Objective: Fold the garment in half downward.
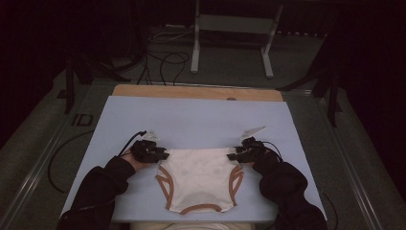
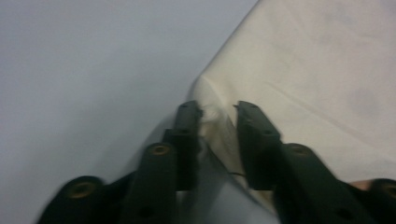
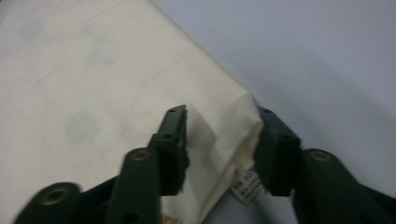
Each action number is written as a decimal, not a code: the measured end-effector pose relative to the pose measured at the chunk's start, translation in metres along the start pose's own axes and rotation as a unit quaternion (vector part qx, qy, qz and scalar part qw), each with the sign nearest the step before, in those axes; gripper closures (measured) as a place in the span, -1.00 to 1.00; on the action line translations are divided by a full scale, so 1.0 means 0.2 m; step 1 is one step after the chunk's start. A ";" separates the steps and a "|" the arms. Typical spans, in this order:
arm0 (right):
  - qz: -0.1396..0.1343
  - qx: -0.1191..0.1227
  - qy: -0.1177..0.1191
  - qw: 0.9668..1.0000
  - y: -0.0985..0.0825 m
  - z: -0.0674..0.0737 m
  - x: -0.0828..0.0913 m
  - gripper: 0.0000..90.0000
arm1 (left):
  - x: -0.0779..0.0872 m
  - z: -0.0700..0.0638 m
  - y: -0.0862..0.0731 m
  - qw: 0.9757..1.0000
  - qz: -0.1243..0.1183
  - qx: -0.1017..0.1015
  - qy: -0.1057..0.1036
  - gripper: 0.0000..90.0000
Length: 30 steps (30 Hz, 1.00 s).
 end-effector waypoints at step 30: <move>-0.027 0.024 -0.029 0.999 0.19 -0.06 0.04 0.94 | 0.10 0.15 0.15 0.998 -0.020 0.022 0.056 0.94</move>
Point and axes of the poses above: each handheld gripper's, and its own axes: x roughly backward along the jaws, y roughly out of its top, z roughly to its left, the point moved 9 cm from there along -x, roughly forward along the jaws
